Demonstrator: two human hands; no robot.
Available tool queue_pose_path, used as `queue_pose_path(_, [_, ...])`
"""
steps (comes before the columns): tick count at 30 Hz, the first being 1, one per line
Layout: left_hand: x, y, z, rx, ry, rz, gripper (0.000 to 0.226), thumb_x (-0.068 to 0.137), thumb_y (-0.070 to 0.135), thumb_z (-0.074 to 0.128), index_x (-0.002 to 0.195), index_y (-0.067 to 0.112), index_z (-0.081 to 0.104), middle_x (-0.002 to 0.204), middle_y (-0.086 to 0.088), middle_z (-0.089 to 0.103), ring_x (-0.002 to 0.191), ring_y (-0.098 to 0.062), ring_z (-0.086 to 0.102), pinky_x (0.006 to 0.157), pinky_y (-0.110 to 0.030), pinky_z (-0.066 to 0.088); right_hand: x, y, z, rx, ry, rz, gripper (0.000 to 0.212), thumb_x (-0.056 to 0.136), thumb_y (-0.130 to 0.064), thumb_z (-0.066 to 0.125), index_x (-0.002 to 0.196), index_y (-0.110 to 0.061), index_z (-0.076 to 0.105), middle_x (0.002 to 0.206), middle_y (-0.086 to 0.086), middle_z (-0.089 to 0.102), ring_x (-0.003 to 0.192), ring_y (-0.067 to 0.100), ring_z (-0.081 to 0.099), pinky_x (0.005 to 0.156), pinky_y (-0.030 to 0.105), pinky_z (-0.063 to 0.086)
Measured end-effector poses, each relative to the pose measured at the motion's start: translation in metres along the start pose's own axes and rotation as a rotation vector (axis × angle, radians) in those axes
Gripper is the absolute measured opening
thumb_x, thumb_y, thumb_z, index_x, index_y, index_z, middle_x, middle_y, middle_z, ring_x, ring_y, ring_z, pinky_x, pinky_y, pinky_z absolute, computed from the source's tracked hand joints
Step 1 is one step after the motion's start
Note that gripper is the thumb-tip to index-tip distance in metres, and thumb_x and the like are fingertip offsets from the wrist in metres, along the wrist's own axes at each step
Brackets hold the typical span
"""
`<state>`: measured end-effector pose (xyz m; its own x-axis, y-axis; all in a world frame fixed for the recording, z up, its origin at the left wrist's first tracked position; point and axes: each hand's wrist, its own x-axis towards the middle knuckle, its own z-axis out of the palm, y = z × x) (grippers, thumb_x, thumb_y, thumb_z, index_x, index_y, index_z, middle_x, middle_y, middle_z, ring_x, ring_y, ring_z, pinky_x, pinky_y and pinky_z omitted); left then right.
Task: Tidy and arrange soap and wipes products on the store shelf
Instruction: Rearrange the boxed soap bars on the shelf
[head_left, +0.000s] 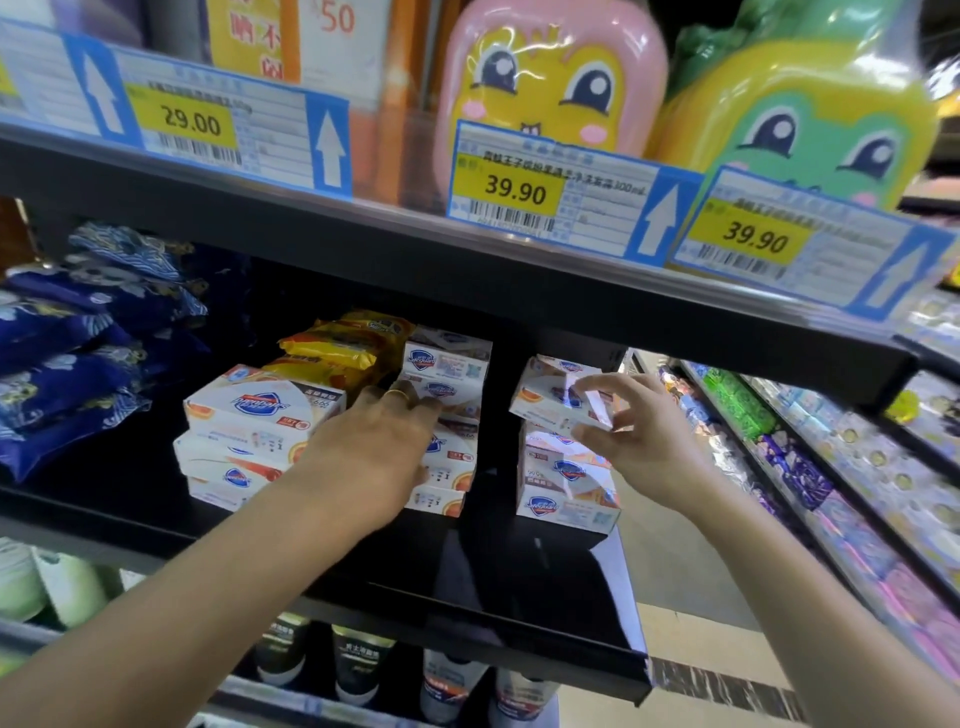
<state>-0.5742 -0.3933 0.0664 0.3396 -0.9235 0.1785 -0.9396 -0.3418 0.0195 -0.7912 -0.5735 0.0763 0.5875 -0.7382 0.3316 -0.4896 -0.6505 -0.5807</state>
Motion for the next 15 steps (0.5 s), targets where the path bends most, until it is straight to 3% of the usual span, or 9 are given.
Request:
queue_pose_path(5, [-0.005, 0.006, -0.009, 0.033, -0.034, -0.015, 0.074, 0.096, 0.043, 0.069, 0.157, 0.028, 0.029, 0.159, -0.009, 0.03, 0.144, -0.031, 0.035, 0.112, -0.049, 0.045, -0.007, 0.014, -0.006, -0.143, -0.021, 0.0, 0.04, 0.092, -0.026, 0.078, 0.121, -0.046, 0.058, 0.128, -0.009, 0.044, 0.093, 0.0, 0.057, 0.072, 0.005, 0.044])
queue_pose_path(6, [-0.007, 0.008, -0.011, 0.022, -0.022, -0.013, 0.075, 0.095, 0.044, 0.07, 0.156, 0.027, 0.029, 0.158, -0.008, 0.03, 0.144, -0.031, 0.036, 0.111, -0.048, 0.046, -0.008, 0.017, -0.006, -0.16, -0.028, 0.004, 0.041, 0.091, -0.028, 0.078, 0.121, -0.047, 0.057, 0.129, -0.009, 0.044, 0.093, -0.001, 0.057, 0.08, 0.009, 0.046])
queue_pose_path(9, [-0.015, 0.019, -0.017, 0.013, 0.094, 0.005, 0.073, 0.096, 0.049, 0.067, 0.155, 0.03, 0.029, 0.157, -0.006, 0.031, 0.143, -0.029, 0.035, 0.106, -0.044, 0.05, -0.008, 0.024, -0.005, -0.157, -0.025, 0.038, 0.041, 0.091, -0.027, 0.078, 0.124, -0.044, 0.059, 0.13, -0.01, 0.043, 0.09, 0.002, 0.06, 0.105, 0.039, 0.048])
queue_pose_path(12, [-0.019, 0.042, -0.023, -0.034, 0.168, 0.069, 0.07, 0.096, 0.046, 0.067, 0.154, 0.033, 0.031, 0.156, -0.004, 0.032, 0.143, -0.028, 0.034, 0.099, -0.042, 0.05, 0.0, 0.027, -0.01, -0.113, 0.024, 0.035, 0.039, 0.092, -0.028, 0.077, 0.126, -0.041, 0.062, 0.13, -0.008, 0.047, 0.089, 0.004, 0.062, 0.096, 0.037, 0.053])
queue_pose_path(15, [-0.004, 0.07, -0.02, -0.063, 0.15, 0.112, 0.065, 0.095, 0.035, 0.071, 0.151, 0.027, 0.039, 0.152, -0.006, 0.034, 0.14, -0.029, 0.039, 0.097, -0.043, 0.051, 0.017, 0.028, -0.017, -0.017, 0.052, 0.056, 0.037, 0.093, -0.026, 0.076, 0.128, -0.032, 0.065, 0.111, -0.017, 0.056, 0.091, 0.01, 0.066, 0.084, 0.038, 0.059])
